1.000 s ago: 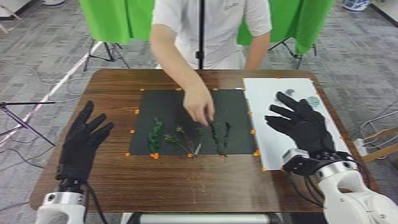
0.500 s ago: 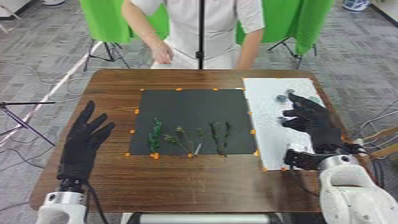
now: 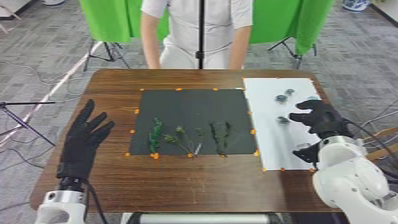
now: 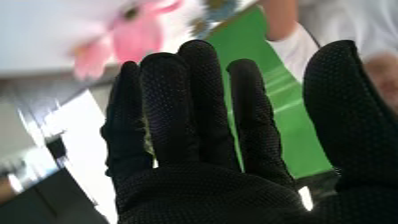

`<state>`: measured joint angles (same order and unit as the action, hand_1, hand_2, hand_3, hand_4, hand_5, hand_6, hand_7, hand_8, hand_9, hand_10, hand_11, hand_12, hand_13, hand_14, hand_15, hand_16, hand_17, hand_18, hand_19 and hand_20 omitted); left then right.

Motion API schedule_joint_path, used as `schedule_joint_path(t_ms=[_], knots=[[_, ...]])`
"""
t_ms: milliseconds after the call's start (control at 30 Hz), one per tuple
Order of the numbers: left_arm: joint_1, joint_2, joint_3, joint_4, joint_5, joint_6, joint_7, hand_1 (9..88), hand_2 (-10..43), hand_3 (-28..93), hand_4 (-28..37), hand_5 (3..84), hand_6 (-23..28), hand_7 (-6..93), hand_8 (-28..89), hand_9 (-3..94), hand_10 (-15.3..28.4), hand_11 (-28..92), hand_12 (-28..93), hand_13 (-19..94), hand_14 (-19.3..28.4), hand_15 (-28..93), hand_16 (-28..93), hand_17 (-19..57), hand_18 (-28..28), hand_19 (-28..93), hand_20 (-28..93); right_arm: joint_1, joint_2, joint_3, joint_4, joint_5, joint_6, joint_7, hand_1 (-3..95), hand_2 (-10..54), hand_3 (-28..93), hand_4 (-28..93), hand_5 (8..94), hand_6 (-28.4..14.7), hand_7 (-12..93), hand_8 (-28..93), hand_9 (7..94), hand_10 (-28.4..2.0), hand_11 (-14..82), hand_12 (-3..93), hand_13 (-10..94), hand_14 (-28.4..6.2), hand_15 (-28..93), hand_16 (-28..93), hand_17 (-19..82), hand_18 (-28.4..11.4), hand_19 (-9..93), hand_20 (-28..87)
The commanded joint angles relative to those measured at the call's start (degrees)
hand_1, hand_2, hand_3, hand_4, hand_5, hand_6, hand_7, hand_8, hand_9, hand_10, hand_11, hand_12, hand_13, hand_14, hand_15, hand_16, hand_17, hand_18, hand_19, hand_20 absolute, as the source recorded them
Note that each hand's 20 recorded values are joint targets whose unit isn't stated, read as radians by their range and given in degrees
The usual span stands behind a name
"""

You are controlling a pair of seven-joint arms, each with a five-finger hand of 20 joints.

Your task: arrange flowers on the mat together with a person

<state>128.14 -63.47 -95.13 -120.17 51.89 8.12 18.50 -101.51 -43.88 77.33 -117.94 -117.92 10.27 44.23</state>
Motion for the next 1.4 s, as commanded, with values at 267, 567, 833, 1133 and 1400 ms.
schedule_joint_path(t_ms=[267,567,833,1133,1400], knots=[[-0.2,0.09,-0.37,-0.09,-0.88,0.54,-0.25,19.9,3.9,75,-28.3,23.7,-5.1,12.3,-10,27.9,12.1,9,14,24,18.6,21,1,-10.1,27.1,45,1,13.4,3.6,-15.2,9.3,-7.1,-7.6,2.6,34.7,-2.9,69,-23,44.8,3.6,18,-12,51.5,-13.8,43.8,18.1,53,-12.7,75,15,15,-23.8,65,35],[-0.7,-0.05,-0.19,0.03,-0.93,0.21,-0.47,20.0,3.9,75,-28.3,23.7,-5.1,12.3,-10,27.9,12.1,9,14,24,18.6,21,1,-10.1,27.1,46,1,21.2,5.6,-26.7,14.8,-12.9,-7.9,3.4,36.3,-4.3,68,-24,45.8,5.7,20,-13,51.3,-14.0,40.1,17.7,53,-11.3,72,14,15,-23.2,64,34],[-0.3,0.14,-0.37,-0.28,-0.97,0.4,-0.31,20.2,4.0,75,-28.3,23.8,-4.9,12.5,-10,27.9,12.1,9,14,24,18.6,21,1,-10.1,27.2,46,1,23.7,6.6,-34.2,17.6,-20.6,4.1,5.8,56.0,-6.9,57,-28,76.1,7.1,22,-3,80.8,-5.5,23.1,32.1,75,-2.5,56,21,22,-17.1,67,34],[0.2,0.92,-1.24,-1.14,-1.3,0.61,0.24,20.4,4.0,75,-28.3,23.9,-4.8,12.5,-10,27.9,12.2,9,14,24,18.6,21,1,-10.1,27.2,46,1,25.1,5.3,-34.7,14.1,-19.6,12.3,4.0,56.5,-8.2,58,-28,79.7,7.4,21,-2,85.6,-4.6,29.1,31.4,80,-1.6,54,24,23,-15.2,70,35],[-0.2,1.7,-2.84,-2.09,-0.92,0.7,0.33,20.3,3.9,75,-28.3,23.9,-4.6,12.3,-10,27.9,12.2,9,14,24,18.8,21,1,-9.7,27.3,47,2,40.0,-4.2,-47.9,10.0,-14.6,9.2,-10.4,55.1,-8.7,61,-28,79.8,6.9,20,-1,84.6,-5.7,32.0,31.1,79,-2.4,56,25,22,-15.3,70,35]])
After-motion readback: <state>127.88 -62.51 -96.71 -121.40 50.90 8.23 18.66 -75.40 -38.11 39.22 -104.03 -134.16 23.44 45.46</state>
